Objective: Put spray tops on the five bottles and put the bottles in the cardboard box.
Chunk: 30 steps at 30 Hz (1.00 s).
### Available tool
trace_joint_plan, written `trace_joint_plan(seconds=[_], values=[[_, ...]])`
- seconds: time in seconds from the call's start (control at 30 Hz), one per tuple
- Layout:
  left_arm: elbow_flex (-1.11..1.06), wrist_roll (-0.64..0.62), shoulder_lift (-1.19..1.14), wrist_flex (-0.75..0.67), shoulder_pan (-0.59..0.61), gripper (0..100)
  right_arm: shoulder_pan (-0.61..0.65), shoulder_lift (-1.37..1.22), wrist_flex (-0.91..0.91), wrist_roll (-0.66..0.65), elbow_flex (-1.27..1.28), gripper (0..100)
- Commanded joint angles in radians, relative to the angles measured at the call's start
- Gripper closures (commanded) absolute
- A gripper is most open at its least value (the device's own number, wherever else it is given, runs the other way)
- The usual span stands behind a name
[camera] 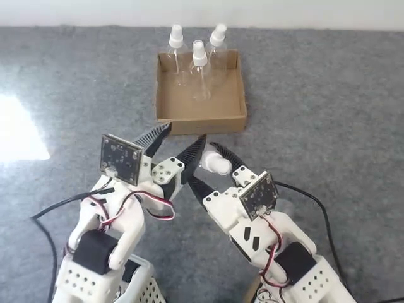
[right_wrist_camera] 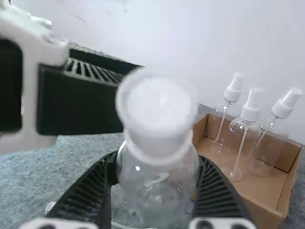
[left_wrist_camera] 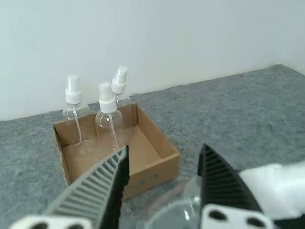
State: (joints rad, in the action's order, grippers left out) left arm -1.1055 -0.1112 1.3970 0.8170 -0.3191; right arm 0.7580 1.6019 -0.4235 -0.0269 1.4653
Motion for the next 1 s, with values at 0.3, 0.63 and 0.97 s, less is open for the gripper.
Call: trace_joint_plan(seconds=[0.3, 0.63, 0.97], values=[[0.042, 0.0, 0.002, 0.009, 0.031, 78, -0.005, 0.028, -0.038, -0.011, -0.025, 91.9], [0.07, -0.173, 0.002, 0.006, 0.196, 78, -0.007, 0.027, -0.039, -0.011, -0.023, 91.9], [0.062, -0.287, 0.002, -0.049, 0.359, 78, -0.062, 0.025, -0.041, -0.011, -0.057, 91.9]])
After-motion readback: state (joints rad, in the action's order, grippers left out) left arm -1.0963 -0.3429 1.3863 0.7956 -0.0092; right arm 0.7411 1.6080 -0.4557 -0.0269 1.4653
